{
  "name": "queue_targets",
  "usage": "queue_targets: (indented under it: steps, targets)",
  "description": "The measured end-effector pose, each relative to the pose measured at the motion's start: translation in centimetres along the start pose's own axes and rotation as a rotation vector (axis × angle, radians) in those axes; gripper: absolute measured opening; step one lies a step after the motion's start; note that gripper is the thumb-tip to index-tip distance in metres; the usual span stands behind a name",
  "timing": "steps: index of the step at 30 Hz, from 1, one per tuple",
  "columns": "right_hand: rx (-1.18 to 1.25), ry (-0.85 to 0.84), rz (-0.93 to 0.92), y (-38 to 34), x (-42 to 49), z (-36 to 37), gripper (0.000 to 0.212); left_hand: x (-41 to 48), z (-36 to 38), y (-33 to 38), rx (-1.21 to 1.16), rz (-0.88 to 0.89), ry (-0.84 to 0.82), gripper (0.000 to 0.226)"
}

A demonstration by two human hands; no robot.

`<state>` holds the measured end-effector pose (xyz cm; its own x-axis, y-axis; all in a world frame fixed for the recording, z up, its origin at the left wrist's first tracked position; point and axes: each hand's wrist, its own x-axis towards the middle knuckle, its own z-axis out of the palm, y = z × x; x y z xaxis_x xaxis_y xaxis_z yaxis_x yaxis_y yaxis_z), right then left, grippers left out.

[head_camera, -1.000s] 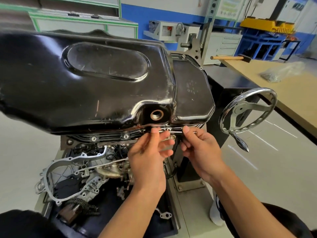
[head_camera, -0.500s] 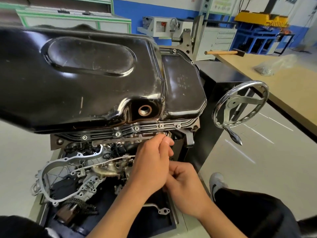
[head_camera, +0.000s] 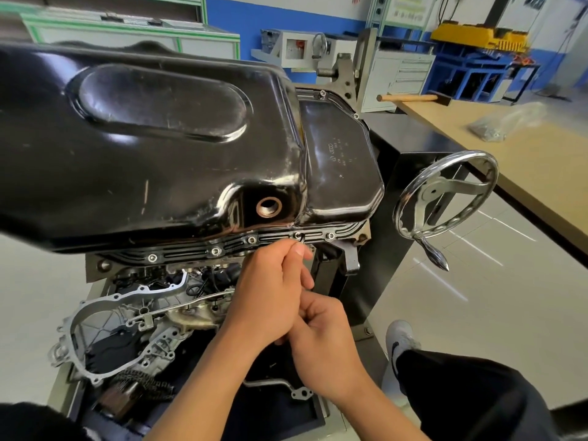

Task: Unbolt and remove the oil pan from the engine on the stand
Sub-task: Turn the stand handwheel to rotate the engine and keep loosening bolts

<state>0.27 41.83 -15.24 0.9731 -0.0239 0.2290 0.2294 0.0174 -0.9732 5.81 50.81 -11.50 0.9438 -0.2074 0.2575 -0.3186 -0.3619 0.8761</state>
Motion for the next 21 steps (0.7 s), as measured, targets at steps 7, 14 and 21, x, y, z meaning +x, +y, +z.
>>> queue_targets:
  steps: [7, 14, 21]
  targets:
    - [0.01, -0.001, 0.02, 0.4, -0.5, 0.4, 0.046, 0.0, 0.3, 0.2, 0.006, -0.028, 0.023, 0.029]
    - [0.047, -0.04, 0.039, 1.4, -0.4, -1.3, 0.041, -0.1, 1.2, 0.4, 0.0, -0.017, 0.047, 0.032]
    - [0.174, -0.16, 0.113, 3.2, 0.4, -2.8, 0.044, -0.2, 1.2, 0.2, -0.075, -0.034, 0.027, 0.031]
